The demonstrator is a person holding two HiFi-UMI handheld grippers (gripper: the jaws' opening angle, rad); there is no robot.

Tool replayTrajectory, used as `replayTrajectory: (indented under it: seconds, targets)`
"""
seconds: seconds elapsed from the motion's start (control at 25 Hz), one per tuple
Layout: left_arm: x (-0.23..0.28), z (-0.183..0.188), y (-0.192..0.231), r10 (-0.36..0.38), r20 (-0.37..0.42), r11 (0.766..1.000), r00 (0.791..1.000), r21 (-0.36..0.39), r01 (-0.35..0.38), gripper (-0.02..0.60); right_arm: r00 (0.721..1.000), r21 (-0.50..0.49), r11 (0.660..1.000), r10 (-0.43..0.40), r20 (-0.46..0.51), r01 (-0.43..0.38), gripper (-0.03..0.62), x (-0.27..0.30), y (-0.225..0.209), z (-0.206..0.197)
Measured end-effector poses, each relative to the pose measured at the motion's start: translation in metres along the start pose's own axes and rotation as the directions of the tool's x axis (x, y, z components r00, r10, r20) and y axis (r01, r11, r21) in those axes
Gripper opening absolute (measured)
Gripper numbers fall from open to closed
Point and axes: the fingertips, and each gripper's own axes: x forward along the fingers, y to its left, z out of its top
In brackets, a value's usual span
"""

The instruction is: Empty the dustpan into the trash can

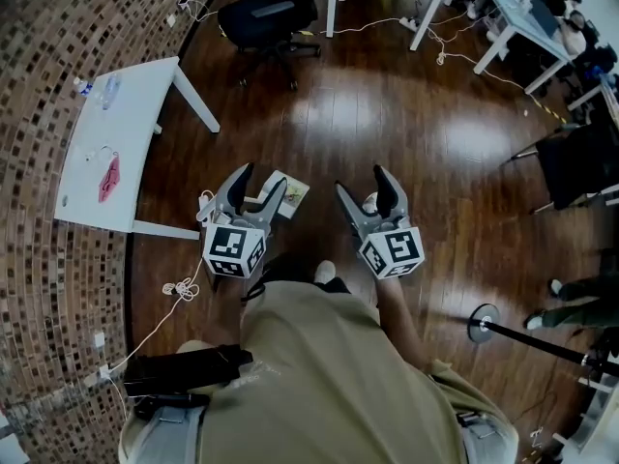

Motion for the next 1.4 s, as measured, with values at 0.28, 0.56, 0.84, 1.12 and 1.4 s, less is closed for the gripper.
replayTrajectory:
  seconds: [0.28,0.56,0.84,1.12,1.4]
  targets:
    - [0.020,-0.009,0.032,0.027,-0.048,0.999,0.998,0.024,-0.026,0.273,0.999,0.009,0.999,-0.031,-0.009,0.031,0.374,0.017,-0.022,-0.003]
    - [0.026,-0.020,0.075,-0.022,-0.150,0.997,0.988,0.066,0.032,0.287,0.996,0.032,0.996,-0.085,-0.007,0.085,0.374,0.044,-0.032,-0.005]
    - [0.004,-0.011,0.156,-0.067,-0.212,0.992,0.975,0.087,0.087,0.330,0.998,0.031,0.998,-0.060,-0.018,0.061,0.374,0.088,0.004,-0.010]
    - [-0.030,0.065,0.258,-0.019,-0.147,0.981,0.989,0.186,0.046,0.360,0.998,0.031,0.999,-0.037,-0.044,0.038,0.374,0.114,0.031,-0.021]
    - [-0.065,0.134,0.323,-0.058,-0.058,0.992,0.997,0.109,0.064,0.360,0.998,0.060,0.998,-0.020,-0.053,0.023,0.373,0.134,0.049,-0.027]
